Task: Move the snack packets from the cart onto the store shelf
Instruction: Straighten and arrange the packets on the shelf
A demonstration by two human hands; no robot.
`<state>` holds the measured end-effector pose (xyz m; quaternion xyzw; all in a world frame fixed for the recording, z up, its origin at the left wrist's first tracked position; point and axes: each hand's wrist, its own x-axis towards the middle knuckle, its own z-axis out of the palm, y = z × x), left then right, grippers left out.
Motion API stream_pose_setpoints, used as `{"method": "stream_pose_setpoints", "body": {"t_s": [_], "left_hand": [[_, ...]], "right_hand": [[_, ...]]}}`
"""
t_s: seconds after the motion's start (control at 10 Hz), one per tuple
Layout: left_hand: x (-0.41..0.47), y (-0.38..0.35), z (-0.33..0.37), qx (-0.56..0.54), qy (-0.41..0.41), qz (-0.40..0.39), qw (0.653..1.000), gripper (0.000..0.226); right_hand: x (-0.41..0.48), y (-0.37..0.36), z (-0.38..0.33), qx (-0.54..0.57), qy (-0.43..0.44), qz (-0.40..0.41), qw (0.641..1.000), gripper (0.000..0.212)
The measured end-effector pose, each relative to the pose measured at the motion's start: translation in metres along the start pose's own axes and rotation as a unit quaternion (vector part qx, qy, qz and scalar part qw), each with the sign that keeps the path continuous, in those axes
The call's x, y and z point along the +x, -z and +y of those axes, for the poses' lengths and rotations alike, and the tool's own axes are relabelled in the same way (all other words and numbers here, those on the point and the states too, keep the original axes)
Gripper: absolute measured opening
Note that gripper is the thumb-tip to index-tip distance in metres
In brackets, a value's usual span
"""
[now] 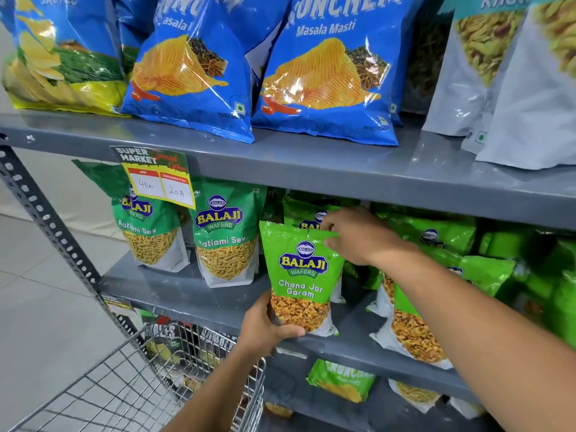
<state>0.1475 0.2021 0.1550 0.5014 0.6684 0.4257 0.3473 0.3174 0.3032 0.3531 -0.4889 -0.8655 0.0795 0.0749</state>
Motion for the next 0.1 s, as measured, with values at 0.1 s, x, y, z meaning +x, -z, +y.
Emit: {"method": "stream_pose_setpoints", "body": {"t_s": [0.1], "left_hand": [[-0.0166,0.0018,0.0063,-0.015,-0.059,0.038,0.997,0.087]], "right_hand": [[-0.0294,-0.0030,-0.0058,-0.025,0.006,0.079,0.997,0.056]]}}
